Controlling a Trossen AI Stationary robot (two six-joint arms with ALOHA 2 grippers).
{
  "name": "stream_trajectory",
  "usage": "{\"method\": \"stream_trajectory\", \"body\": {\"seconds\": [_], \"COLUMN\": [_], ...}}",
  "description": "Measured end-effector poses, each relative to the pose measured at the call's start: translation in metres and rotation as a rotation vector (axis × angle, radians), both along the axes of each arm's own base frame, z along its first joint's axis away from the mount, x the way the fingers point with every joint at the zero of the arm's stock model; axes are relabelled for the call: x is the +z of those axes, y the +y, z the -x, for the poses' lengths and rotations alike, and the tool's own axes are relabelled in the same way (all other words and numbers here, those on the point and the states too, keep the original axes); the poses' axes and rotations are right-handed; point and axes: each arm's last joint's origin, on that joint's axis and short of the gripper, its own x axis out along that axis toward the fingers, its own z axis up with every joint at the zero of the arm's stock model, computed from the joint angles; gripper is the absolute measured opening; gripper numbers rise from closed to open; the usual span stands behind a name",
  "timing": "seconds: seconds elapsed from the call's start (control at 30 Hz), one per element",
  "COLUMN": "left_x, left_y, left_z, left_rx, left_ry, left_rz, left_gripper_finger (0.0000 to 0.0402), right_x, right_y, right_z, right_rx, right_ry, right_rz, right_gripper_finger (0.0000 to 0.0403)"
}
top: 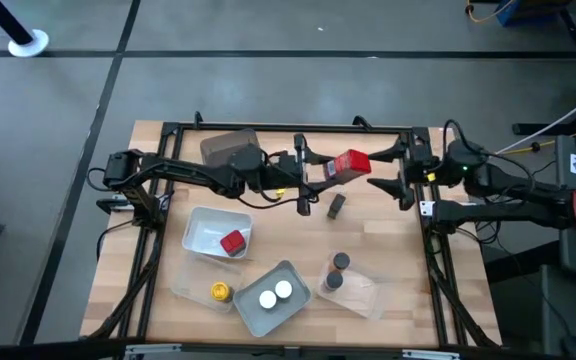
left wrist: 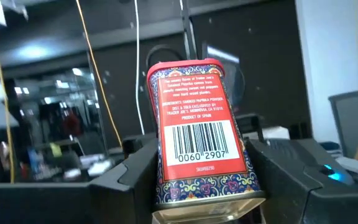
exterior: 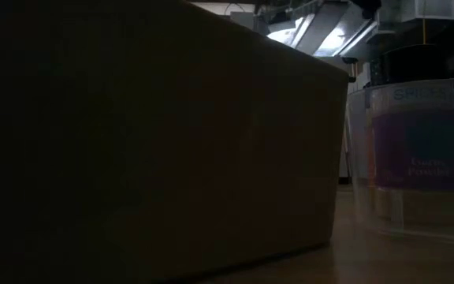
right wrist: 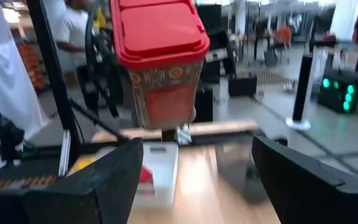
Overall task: Sort spices by type
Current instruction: Put the red seasoning can into the white bin
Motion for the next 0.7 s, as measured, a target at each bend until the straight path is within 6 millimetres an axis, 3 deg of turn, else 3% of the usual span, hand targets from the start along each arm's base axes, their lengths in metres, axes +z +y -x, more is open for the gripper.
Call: {"method": "stream_trajectory", "body": {"seconds": [0.4,0.57,0.7], "left_x": [0.009,0.001,0.006], "left_y": [-0.006,-0.006,-0.006], "left_z": [0.004,0.0,0.002], "left_rx": [-0.01,0.003,0.01], "left_ry": [-0.08,-0.033,-0.061], "left_rz": [-0.036,-0.048,-0.06], "left_gripper_finger": [0.0199,0.0199,0.0199], "right_x": [0.006,0.006,0.007], "right_y": [-0.004,-0.003,-0.002], "right_z": [-0.052,-0.06,-0.059], "right_rx": [0.184,0.261,0.274], "right_ry": [-0.198,-0.231,-0.245], "right_rz": [0.042,0.058,0.066], "right_gripper_finger": [0.0301,0.0301,0.0301]}}
